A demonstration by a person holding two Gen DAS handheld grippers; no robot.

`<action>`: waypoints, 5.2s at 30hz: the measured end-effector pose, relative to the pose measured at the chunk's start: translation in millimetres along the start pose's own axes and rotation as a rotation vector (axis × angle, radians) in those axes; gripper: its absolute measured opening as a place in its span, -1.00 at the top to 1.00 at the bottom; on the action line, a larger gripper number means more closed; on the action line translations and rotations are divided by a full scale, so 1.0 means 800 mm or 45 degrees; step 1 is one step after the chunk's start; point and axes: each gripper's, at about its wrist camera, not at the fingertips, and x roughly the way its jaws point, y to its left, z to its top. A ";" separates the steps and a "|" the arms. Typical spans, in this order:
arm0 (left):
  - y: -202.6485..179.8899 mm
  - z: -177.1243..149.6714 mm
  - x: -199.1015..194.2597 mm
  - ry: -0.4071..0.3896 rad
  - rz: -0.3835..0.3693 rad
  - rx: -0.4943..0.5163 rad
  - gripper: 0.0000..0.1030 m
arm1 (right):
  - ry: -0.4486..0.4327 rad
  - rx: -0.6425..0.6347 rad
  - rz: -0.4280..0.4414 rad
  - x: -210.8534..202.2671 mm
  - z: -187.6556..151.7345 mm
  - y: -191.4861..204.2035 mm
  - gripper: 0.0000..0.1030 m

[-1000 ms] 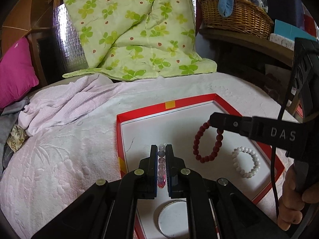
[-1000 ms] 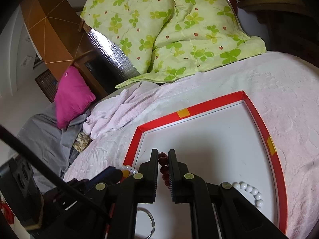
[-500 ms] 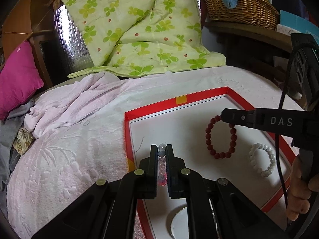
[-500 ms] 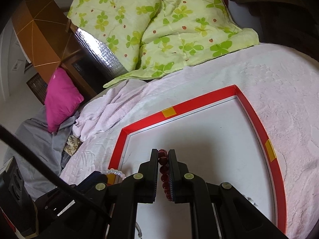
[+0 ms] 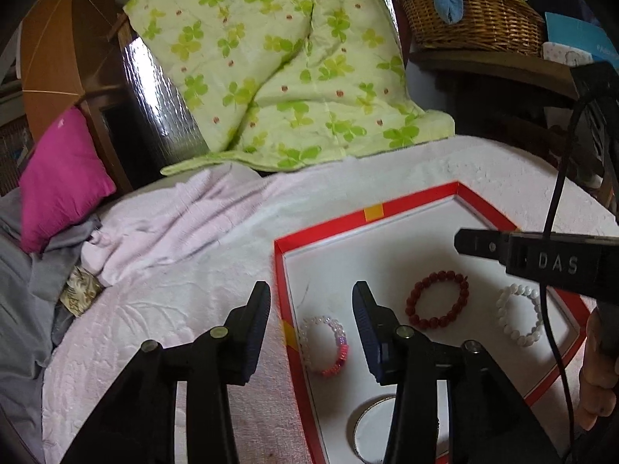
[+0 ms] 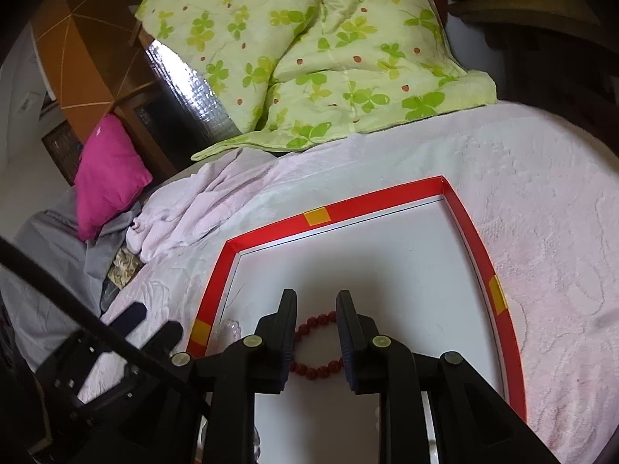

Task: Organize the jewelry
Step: 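Lift both open tools out of the box toward the remaining bracelets, then grasp the black hair tie beside the box with the right tool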

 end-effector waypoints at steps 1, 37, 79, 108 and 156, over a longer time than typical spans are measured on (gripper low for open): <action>0.001 0.002 -0.002 -0.006 0.002 -0.001 0.12 | 0.001 -0.005 -0.003 -0.003 0.000 0.000 0.55; 0.008 -0.002 -0.099 -0.085 0.086 -0.030 0.10 | -0.006 -0.104 0.007 -0.114 -0.034 0.021 0.55; 0.027 -0.032 -0.179 -0.089 0.204 -0.001 0.06 | -0.037 -0.174 0.090 -0.205 -0.093 0.041 0.29; 0.028 -0.105 -0.145 0.207 -0.014 -0.081 -0.16 | 0.107 -0.087 0.042 -0.221 -0.141 -0.022 0.29; -0.040 -0.109 -0.149 0.234 -0.131 0.057 -0.16 | 0.418 0.042 -0.095 -0.137 -0.186 -0.076 0.61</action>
